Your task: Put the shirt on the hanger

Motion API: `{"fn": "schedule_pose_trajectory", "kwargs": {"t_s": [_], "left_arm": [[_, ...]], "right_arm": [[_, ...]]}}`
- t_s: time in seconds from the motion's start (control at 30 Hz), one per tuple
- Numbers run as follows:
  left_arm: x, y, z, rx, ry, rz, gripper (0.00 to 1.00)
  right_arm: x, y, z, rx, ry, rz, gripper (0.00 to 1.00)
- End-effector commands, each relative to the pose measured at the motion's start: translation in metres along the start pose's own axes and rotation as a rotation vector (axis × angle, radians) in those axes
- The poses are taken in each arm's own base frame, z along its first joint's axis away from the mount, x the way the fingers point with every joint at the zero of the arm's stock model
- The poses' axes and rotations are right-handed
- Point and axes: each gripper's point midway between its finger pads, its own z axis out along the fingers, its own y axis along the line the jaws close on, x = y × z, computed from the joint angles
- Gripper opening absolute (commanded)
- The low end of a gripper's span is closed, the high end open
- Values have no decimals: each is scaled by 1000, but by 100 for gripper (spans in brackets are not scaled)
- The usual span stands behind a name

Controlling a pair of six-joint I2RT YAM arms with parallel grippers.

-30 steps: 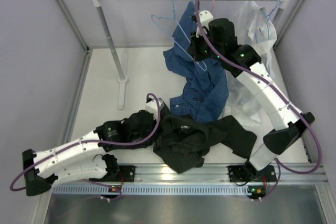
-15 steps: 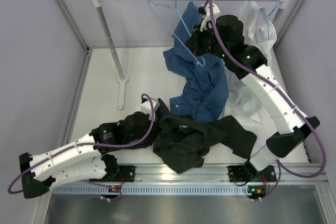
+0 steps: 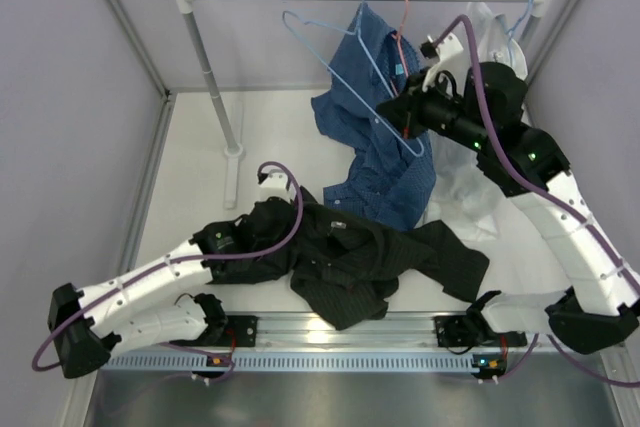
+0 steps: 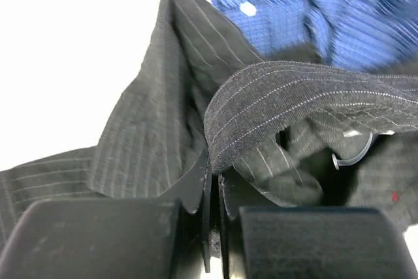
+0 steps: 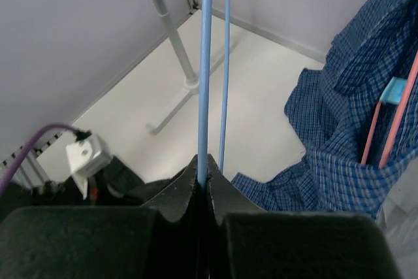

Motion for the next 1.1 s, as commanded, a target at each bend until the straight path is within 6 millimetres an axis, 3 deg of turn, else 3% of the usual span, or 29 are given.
{"fn": "schedule_pose_trajectory", "kwargs": {"t_s": [0.0,0.03,0.1,0.17,0.2,0.23,0.3,0.4,0.53,0.67,0.9,1.03,1.07], "left_arm": [[-44,-4,10,-44,-102,-81,0],[-46,-5,12,-45,-97,-85,0],[-59,-9,16,-42,-100,-89,0],[-63,-7,28,-49,-70,-92,0],[-70,-7,30,-50,-72,-94,0],[-71,-1,39,-75,-58,-94,0],[-78,4,45,-84,-51,-107,0],[-79,-1,56,-40,-20,-127,0],[-90,-13,60,10,-5,-134,0],[-92,-27,62,65,21,-130,0],[-96,-42,48,152,27,-145,0],[-95,-56,37,242,52,-144,0],[-89,-70,30,321,94,-137,0]], "right_arm": [[32,6,-35,-32,60,0,0],[37,8,-42,-44,61,0,0],[66,16,-64,-80,137,14,0],[97,23,-97,-107,177,44,0],[97,29,-123,-120,125,45,0],[121,28,-127,-116,164,87,0],[138,34,-153,-137,167,109,0],[164,31,-175,-102,229,138,0],[179,30,-194,-85,291,143,0],[195,32,-201,-93,334,152,0],[232,30,-192,-106,402,203,0],[233,25,-184,-84,389,205,0],[232,23,-182,-72,385,207,0]]}}
